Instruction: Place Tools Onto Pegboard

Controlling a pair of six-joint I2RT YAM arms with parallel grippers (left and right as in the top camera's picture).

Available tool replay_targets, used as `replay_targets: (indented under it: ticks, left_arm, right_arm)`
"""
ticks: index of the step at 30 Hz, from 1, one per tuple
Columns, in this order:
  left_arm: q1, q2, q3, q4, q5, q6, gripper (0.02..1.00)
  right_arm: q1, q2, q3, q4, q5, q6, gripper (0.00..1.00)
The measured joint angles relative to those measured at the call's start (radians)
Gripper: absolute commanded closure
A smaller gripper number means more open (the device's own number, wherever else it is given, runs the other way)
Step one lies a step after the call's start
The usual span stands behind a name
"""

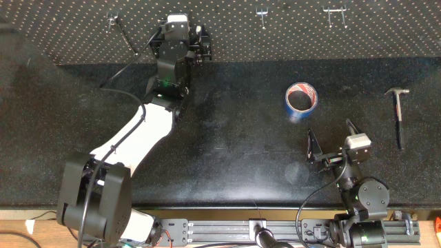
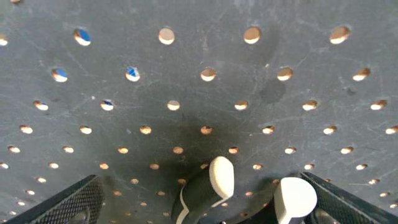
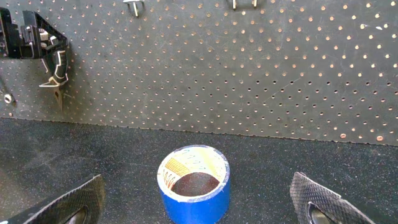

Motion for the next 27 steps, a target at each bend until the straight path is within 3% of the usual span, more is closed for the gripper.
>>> replay_targets:
  ticks: [4, 6, 8, 10, 13, 16, 22, 27]
  left_arm:
    - [0.023, -0.125, 0.002, -0.104, 0.0, 0.0, 0.02]
    - [0.08, -0.301, 0.014, -0.269, 0.0, 0.001, 0.023]
    - [0.153, -0.525, 0.016, -0.599, 0.011, 0.003, 0.023]
    - [0.212, -0.699, -0.079, -0.742, 0.069, 0.003, 0.023]
    - [0.299, -1.101, -0.565, -0.507, 0.198, 0.003, 0.023]
    - [0.307, -1.321, -0.809, -0.332, 0.287, 0.003, 0.025]
    - [0.307, -1.546, -0.938, -0.296, 0.304, 0.003, 0.025]
    - [0.307, -1.661, -0.97, -0.476, 0.304, 0.004, 0.023]
  right_arm:
    - [0.0, 0.0, 0.0, 0.0, 0.0, 0.0, 0.025]
    - [0.0, 0.0, 0.0, 0.0, 0.0, 0.0, 0.025]
    - [0.0, -0.001, 0.0, 0.0, 0.0, 0.0, 0.025]
    - [0.0, 0.0, 0.0, 0.0, 0.0, 0.0, 0.025]
    - [0.0, 0.0, 0.001, -0.001, 0.0, 0.0, 0.025]
    - [0.0, -0.002, 0.001, -0.001, 0.0, 0.0, 0.025]
    - [0.0, -0.001, 0.001, -0.001, 0.0, 0.0, 0.025]
    - [0.0, -0.001, 0.001, 0.0, 0.0, 0.0, 0.025]
